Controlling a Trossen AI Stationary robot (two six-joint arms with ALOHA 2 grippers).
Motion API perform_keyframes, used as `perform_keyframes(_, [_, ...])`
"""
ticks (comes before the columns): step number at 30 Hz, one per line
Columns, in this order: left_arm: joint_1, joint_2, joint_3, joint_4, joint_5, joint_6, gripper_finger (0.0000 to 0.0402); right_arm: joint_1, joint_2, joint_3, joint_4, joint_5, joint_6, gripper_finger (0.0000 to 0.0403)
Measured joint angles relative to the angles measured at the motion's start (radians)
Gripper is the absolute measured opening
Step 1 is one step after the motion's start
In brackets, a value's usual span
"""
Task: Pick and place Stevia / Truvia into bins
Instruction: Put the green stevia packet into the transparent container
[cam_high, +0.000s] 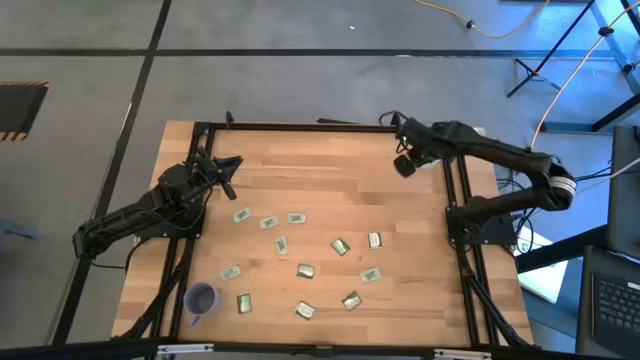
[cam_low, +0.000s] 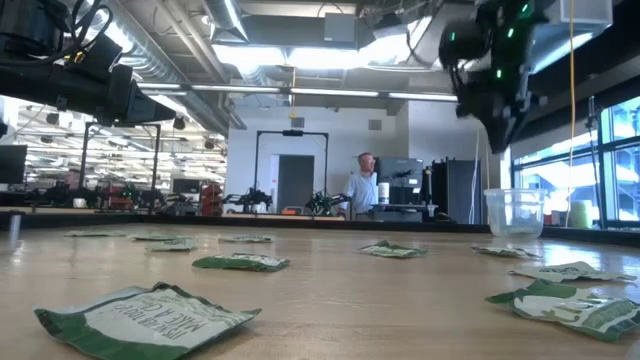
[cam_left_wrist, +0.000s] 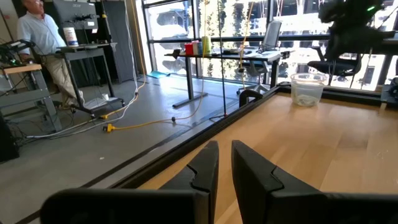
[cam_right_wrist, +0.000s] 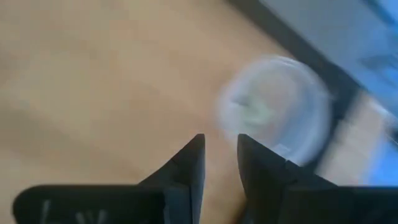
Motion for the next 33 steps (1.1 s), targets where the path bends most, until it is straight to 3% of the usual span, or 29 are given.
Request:
perform_keyframes(7, [0.000,0.000,0.000,0.000,0.000,0.000,0.0040,0.284,-0.045,0.000,0.154,-0.210,-0.093,0.0096])
perform_keyframes(17, [0.000,0.000,0.000,0.000,0.008,0.000,0.0040,0.632,0.100,0.000,0.222,-0.246,-0.130,0.0096])
perform_keyframes(24, [0.000,0.000,0.000,0.000,0.008,0.000,0.0040,0.745,0.266,0.000,0.304,-0.232,-0.122,0.0092])
perform_keyframes(33, [0.000,0.000,0.000,0.000,0.008,0.000,0.0040,0.767,0.428,0.000,0.336,-0.216,-0.147,0.0072])
